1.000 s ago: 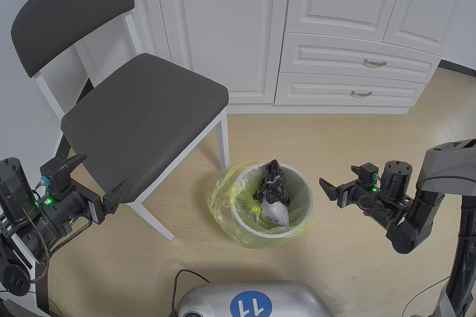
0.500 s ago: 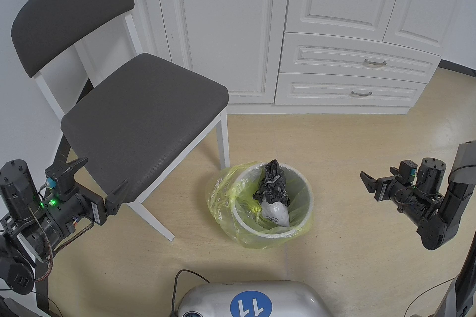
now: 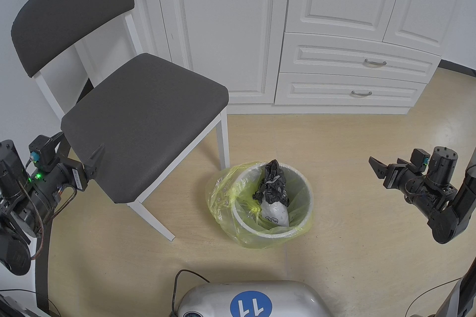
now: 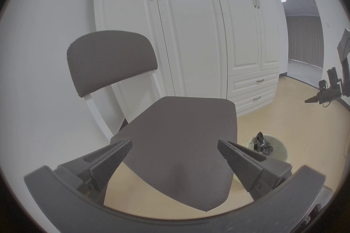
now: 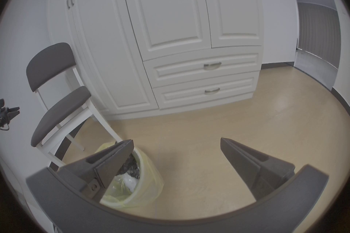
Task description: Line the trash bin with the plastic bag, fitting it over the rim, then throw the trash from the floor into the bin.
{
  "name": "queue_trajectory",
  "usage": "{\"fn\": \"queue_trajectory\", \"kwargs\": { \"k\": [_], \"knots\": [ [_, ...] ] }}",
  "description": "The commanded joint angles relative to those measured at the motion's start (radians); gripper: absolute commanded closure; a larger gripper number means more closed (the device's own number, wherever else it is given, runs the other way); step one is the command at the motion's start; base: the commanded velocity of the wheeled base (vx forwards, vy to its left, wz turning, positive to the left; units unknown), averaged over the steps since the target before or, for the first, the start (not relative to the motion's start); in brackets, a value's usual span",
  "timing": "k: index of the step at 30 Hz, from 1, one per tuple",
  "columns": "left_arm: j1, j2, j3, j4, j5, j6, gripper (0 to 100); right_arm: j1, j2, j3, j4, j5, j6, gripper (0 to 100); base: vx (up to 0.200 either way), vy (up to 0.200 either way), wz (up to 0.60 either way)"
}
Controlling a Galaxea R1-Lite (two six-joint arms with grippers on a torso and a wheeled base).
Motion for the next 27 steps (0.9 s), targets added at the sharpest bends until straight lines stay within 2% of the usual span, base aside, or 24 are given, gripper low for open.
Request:
{"fn": "queue_trajectory", "kwargs": {
  "k": [1, 2, 5, 9, 13, 17, 27],
  "knots": [
    [-0.007, 0.007, -0.215, 0.249, -0.003, -0.002, 0, 0.015, -0.132, -0.162, 0.351, 0.006, 0.006, 0, 0.0, 0.0, 0.0],
    [-0.01, -0.021, -0.29, 0.399, -0.003, -0.01, 0, 0.015, -0.175, -0.242, 0.547, 0.006, 0.006, 0, 0.0, 0.0, 0.0],
    [-0.036, -0.03, -0.399, 0.591, -0.003, -0.068, 0, 0.015, -0.219, -0.374, 0.825, 0.006, 0.006, 0, 0.0, 0.0, 0.0],
    [-0.048, -0.018, -0.504, 0.783, 0.006, -0.113, 0, 0.012, -0.252, -0.523, 1.126, 0.005, 0.005, 0, 0.0, 0.0, 0.0],
    [-0.048, -0.018, -0.554, 0.925, 0.006, -0.116, 0, 0.009, -0.264, -0.624, 1.314, 0.005, 0.002, 0, 0.0, 0.0, 0.0],
    [-0.045, -0.032, -0.57, 0.976, 0.004, -0.124, 0, 0.011, -0.298, -0.63, 1.359, 0.005, 0.0, 0, 0.0, 0.0, 0.0],
    [-0.048, -0.134, -0.553, 0.978, 0.0, -0.128, 0, 0.014, -0.471, -0.589, 1.386, 0.003, 0.0, 0, 0.0, 0.0, 0.0]
  ]
}}
